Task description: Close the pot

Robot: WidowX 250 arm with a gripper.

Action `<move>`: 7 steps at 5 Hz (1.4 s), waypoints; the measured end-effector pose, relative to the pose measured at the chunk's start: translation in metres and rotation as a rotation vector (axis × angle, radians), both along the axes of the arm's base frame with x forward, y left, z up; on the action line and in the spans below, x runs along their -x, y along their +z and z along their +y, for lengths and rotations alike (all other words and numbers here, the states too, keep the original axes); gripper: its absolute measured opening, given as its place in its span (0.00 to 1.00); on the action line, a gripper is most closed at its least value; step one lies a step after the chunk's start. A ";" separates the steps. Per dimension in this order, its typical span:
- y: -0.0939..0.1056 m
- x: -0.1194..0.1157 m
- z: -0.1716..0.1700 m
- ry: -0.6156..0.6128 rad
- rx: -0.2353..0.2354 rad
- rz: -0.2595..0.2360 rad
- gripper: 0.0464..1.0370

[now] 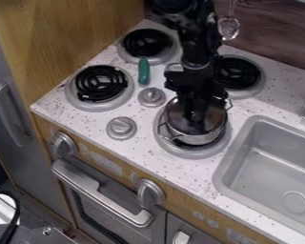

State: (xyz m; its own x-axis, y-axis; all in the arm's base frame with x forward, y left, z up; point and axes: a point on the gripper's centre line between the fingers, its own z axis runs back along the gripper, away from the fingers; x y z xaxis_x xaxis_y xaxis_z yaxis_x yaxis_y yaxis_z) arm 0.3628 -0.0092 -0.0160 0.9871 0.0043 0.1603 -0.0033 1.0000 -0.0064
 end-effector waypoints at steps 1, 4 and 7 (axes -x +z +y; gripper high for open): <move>0.000 -0.011 0.000 0.015 -0.003 -0.006 0.23; 0.026 0.005 0.016 0.167 -0.026 -0.061 0.89; 0.069 0.005 0.024 0.237 0.016 -0.129 0.96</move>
